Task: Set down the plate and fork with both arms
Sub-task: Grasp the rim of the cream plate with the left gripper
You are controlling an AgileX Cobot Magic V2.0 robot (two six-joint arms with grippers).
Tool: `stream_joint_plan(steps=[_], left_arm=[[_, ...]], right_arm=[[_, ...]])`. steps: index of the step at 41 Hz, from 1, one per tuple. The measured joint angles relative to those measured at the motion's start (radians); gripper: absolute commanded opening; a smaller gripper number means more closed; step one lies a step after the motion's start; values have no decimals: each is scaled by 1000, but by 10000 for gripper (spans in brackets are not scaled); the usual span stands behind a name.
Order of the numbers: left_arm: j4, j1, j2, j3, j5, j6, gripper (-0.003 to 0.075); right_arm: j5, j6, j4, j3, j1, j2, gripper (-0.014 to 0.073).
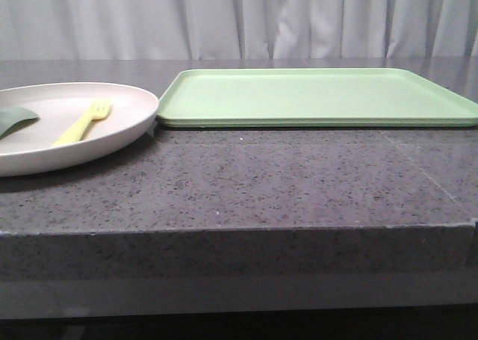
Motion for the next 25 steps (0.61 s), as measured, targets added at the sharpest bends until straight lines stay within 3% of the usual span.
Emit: stream_joint_plan(steps=[19,25], left_arm=[[-37,-4,5,-2,5,0,6],[-64,-2,5,-8,0,-7,-18]], right_arm=[[0,0,0,0,0,0,520],[0,0,0,0,0,0,520]])
